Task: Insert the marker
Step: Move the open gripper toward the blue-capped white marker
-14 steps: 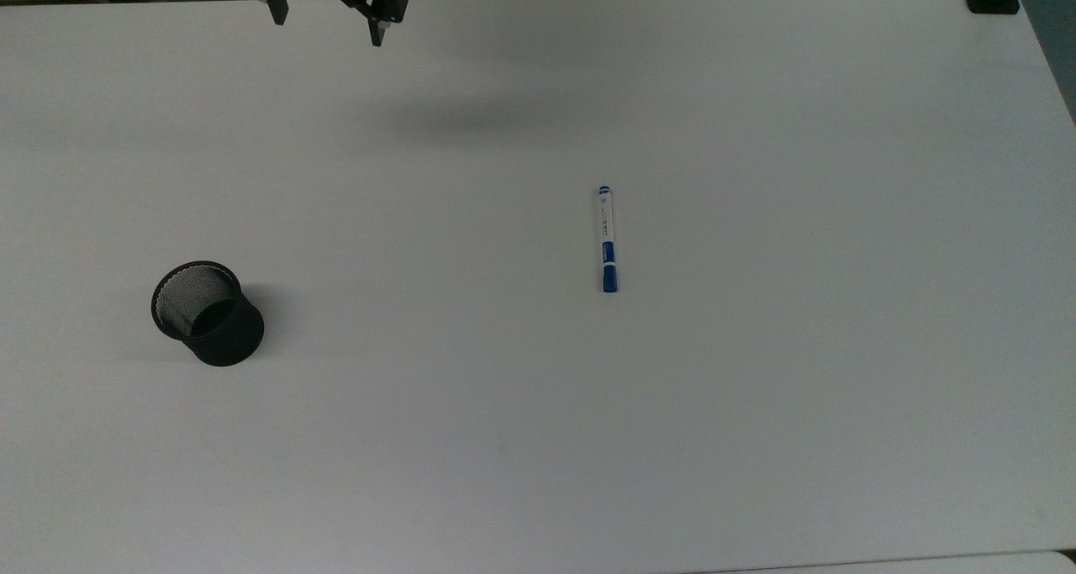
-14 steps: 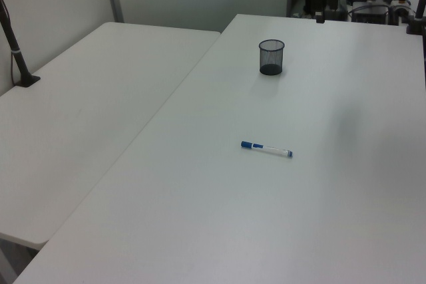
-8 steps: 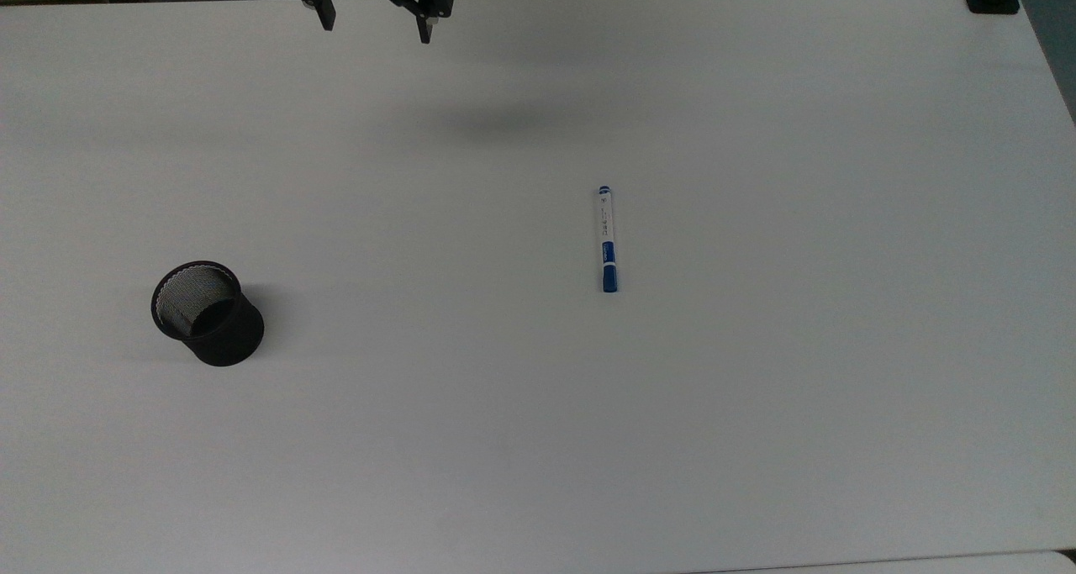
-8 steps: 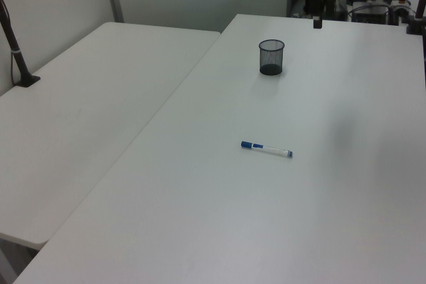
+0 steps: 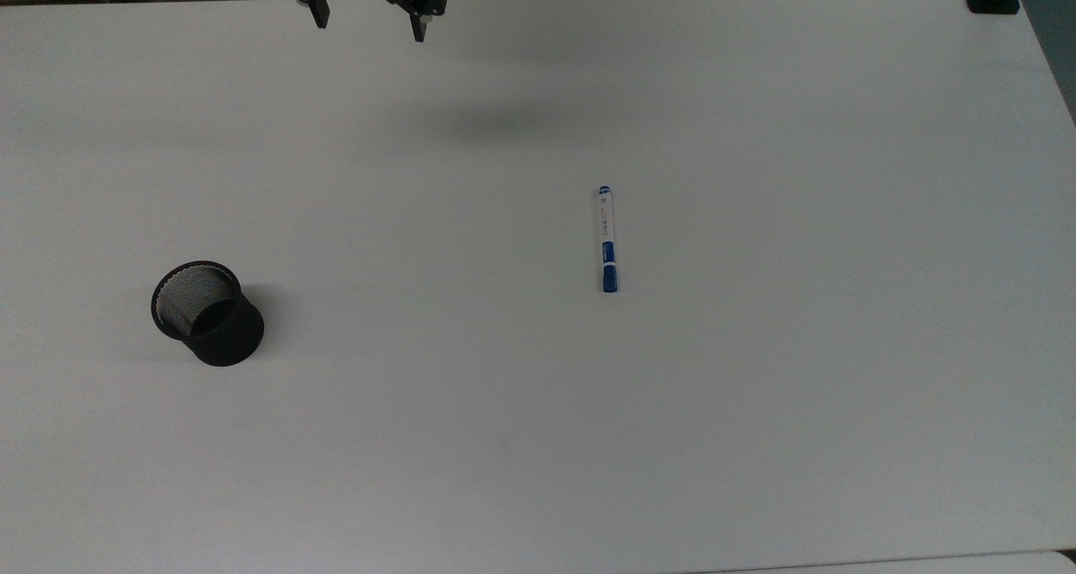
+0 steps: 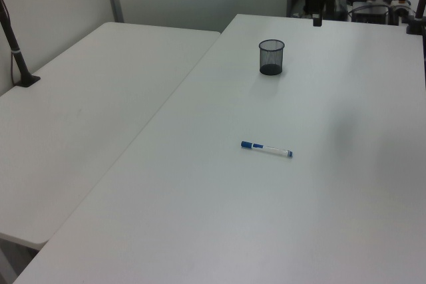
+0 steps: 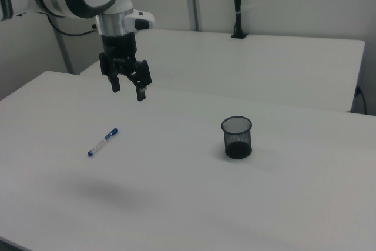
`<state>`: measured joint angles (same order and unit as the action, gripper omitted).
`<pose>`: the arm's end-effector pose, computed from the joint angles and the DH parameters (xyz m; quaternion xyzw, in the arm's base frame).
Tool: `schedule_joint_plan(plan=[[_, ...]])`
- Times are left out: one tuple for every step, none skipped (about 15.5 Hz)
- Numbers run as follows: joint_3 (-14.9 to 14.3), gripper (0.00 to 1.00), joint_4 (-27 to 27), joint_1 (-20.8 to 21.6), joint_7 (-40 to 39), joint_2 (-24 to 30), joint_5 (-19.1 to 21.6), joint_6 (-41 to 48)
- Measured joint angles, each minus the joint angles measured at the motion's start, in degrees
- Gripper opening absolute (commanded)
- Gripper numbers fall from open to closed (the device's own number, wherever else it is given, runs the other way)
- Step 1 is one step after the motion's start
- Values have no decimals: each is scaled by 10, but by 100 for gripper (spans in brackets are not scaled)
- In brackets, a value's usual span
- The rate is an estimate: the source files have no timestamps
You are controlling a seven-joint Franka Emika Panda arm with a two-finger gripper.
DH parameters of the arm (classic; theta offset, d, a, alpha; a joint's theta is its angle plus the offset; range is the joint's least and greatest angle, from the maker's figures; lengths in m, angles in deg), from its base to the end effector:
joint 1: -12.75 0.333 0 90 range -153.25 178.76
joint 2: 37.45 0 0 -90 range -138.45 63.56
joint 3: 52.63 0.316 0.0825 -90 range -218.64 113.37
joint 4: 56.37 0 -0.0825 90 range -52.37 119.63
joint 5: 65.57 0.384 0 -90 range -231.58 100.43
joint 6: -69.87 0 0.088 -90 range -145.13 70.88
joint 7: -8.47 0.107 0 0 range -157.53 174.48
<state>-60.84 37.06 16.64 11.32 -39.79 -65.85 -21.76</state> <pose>0.5641 -0.0416 0.5760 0.9974 -0.0624 -0.0360 0.0049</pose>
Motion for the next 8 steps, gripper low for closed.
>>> schedule_joint_plan(plan=[[0,100,0,0,0,0,0,0],[0,100,0,0,0,0,0,0],[0,100,0,0,0,-1,0,0],[0,100,0,1,0,-3,0,0],[1,100,1,3,0,-7,0,0],[2,100,1,4,0,-12,1,-2],[3,100,1,6,0,-20,1,-14],[3,100,1,9,0,-29,1,-35]])
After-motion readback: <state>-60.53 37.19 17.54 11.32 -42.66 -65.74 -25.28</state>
